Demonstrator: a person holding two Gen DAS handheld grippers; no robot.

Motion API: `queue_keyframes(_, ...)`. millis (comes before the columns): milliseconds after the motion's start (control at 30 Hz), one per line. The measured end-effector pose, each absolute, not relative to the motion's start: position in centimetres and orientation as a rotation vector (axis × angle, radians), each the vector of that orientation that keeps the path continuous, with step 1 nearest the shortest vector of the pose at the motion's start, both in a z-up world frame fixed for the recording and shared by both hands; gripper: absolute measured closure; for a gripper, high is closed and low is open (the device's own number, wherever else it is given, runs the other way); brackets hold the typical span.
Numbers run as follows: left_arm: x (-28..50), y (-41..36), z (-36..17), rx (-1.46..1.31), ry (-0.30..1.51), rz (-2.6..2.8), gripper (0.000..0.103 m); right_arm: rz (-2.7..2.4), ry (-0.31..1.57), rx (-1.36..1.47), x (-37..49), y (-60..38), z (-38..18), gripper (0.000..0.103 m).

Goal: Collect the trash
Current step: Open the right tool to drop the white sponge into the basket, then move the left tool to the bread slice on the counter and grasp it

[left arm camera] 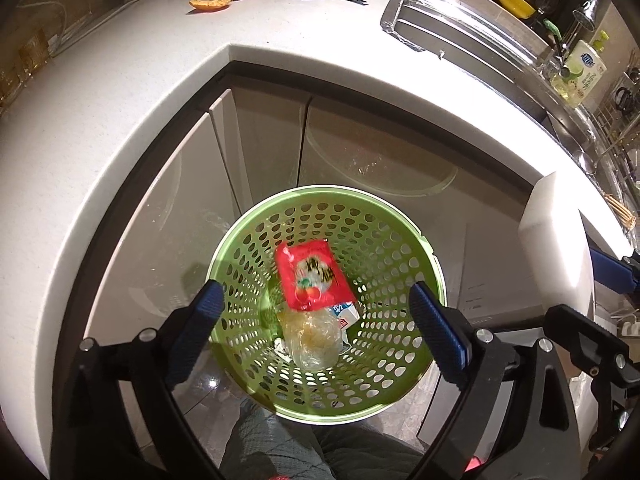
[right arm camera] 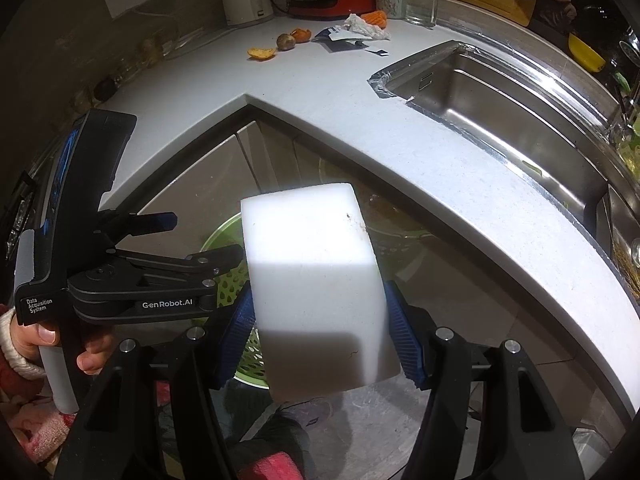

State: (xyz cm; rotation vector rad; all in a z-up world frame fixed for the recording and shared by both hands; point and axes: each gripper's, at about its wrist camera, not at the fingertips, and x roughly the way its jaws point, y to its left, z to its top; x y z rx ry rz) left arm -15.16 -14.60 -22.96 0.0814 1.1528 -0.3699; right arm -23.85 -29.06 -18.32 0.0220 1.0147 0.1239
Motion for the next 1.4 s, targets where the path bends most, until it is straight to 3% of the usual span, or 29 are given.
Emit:
queue_keyframes(633,-16.3,-10.2,-16.8,0.053,1.025,-0.27,0.008,0.186,1.03,0.002,-22.4,-26.2,-21.1,0.037)
queue_keyframes(767,-16.4,-9.6,-15.8,0.058,1.004,-0.254,0.008,0.196,1.041,-0.008,-21.8,-25.3,-22.1,0.019)
queue_keyframes(1400,-13.4,-9.1,-14.3,0.048,0.986,-0.244,0.008,0.05,0.923,0.036,-19.9,-28.4,-16.0,0.005)
